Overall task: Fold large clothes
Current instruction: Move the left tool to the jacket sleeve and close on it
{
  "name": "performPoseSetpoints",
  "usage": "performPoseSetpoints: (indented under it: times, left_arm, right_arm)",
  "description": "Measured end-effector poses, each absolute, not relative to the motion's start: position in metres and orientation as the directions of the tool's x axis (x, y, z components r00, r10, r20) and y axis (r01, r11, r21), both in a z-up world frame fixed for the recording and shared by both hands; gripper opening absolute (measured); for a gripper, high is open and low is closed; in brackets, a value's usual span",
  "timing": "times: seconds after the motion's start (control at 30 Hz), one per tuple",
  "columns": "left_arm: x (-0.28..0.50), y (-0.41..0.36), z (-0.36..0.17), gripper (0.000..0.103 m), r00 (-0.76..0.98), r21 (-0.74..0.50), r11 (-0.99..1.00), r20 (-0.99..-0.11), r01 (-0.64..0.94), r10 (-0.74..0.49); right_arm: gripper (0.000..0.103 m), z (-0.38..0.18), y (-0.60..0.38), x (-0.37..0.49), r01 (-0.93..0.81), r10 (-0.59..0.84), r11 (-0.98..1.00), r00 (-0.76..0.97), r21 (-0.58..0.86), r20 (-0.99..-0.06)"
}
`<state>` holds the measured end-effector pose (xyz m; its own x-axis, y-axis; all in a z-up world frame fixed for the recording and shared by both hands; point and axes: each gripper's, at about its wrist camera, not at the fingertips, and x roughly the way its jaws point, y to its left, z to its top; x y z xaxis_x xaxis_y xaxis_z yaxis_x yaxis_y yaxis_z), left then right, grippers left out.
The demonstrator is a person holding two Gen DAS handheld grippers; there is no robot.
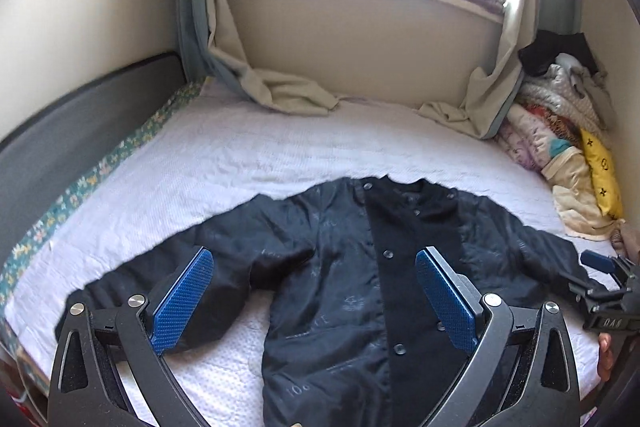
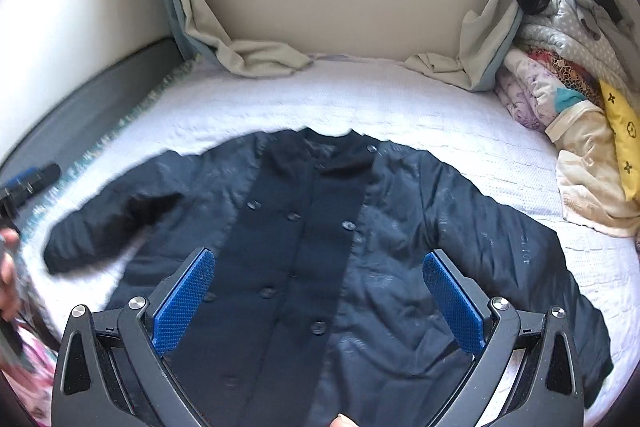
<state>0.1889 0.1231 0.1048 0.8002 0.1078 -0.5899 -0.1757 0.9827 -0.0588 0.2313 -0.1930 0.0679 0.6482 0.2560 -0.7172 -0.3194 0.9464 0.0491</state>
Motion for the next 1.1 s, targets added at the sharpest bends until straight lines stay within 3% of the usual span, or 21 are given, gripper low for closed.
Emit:
performPoseSetpoints:
  times: [0.23, 0.53, 1.1]
  left_arm:
    - [0.220, 0.170, 0.059, 0.102, 0.710, -0.266, 0.931, -0.704, -0.248, -0.011]
    - [0.230, 0.219, 0.025, 0.102, 0.663, -0.364, 0.852, -0.748, -0.375, -0.028]
    - [0.158, 0.315, -0.040, 0.101, 0.681, -0.594, 0.584, -0.726, -0.553, -0.094]
  right_arm:
    - [0.103, 0.020, -0.199, 0.263, -0.292, 0.215, 0.956, 0.619, 0.033, -0.755]
    - [0.103, -0.018, -0.207, 0.294, -0.251, 0.234, 0.962, 0.575, 0.103, -0.784]
    - [0.103, -0.016, -0.227, 0.302, -0.235, 0.294, 0.953, 0.552, 0.193, -0.780]
